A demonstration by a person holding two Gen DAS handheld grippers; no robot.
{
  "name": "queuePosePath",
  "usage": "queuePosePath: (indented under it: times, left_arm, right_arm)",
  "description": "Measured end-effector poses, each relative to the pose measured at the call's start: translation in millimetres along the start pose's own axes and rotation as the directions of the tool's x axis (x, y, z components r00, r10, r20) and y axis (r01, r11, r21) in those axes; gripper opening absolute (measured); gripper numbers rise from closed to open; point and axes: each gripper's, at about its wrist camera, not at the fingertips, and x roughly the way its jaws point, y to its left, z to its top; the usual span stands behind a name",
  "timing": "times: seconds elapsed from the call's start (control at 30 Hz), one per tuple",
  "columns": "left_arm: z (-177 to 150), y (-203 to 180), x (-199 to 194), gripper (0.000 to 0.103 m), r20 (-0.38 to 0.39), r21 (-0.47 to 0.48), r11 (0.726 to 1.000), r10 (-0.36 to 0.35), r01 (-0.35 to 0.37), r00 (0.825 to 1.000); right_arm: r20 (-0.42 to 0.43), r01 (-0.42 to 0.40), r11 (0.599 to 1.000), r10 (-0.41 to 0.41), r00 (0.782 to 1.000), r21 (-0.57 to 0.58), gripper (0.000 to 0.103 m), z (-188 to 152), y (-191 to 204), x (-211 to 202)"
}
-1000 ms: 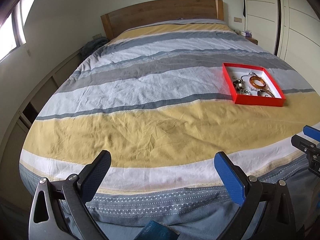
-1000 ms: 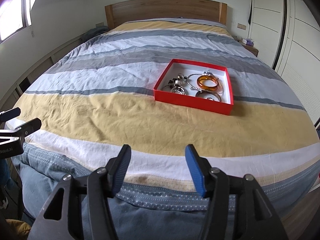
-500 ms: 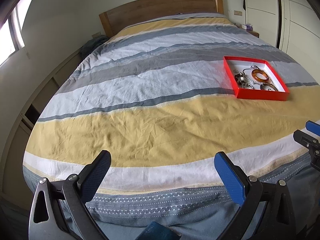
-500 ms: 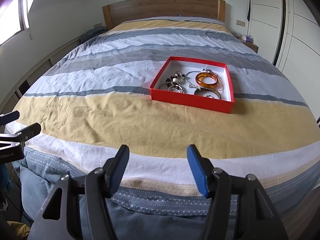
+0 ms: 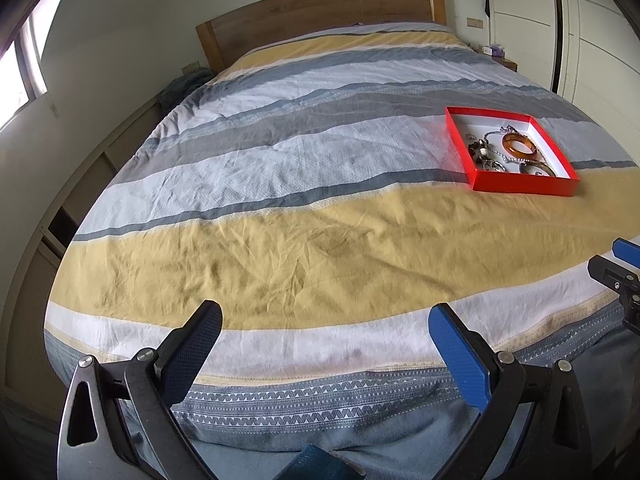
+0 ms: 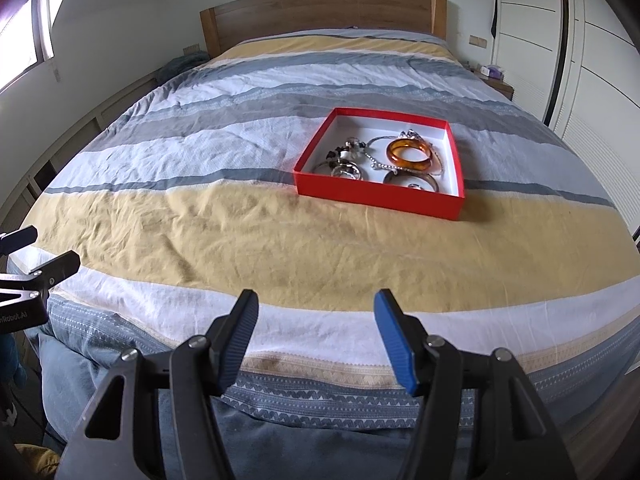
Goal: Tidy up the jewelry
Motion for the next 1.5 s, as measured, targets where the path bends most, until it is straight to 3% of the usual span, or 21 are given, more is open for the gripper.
queuePosePath:
  times: [1.5]
  left_arm:
    - [-8,23,0,0.101,0.012,-0.067,0.995,-0.079,0.079,0.997]
  right_arm:
    - [-0.065,0.052,0.997,-0.055,0.996,-0.053,0.059,-3,19,0]
